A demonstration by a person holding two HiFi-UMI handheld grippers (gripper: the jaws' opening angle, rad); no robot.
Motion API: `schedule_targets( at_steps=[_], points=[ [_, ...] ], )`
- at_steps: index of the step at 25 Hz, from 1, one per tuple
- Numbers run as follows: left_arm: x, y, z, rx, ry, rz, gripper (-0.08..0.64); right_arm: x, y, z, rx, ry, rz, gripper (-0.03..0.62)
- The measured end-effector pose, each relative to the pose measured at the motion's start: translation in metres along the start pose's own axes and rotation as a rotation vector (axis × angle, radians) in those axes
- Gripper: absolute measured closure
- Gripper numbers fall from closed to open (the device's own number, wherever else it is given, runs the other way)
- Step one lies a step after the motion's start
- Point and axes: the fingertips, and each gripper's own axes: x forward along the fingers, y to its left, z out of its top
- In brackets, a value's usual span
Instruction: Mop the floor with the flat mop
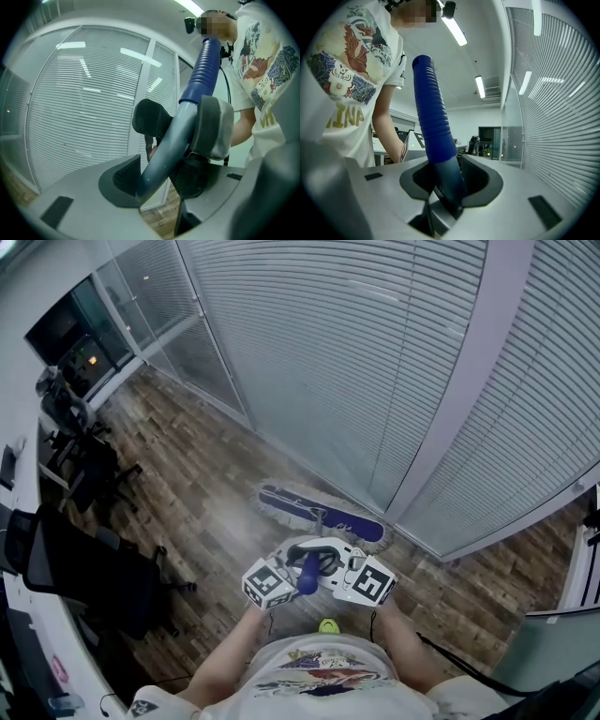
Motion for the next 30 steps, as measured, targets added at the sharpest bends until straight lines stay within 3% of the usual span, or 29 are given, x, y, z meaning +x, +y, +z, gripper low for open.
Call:
schedule_targets(
  at_steps=[5,13,19,30],
  points=[
    [-0.004,0.0,-0.001,0.0,0.011,-0.001,0.38,0.003,0.003,-0.002,-0.033,0.023,0.014,0.456],
    [-0.028,-0.021,-0.016,0.001,0.03,-0.012,0.38,0.014,0.036,-0.008,0.003,0.026,-0.003,0.456],
    [-0.056,-0.056,-0.042,-0.034,0.046,-0.004,0.379,0.022,0.089,-0.026,0.003,0.11,0.013,0.454],
    [-0.14,-0.136,-0.067,-0.046,0.033,0.007,0.377,0.048,0.206,-0.022,0.01,0.154,0.032,0.448]
  ],
)
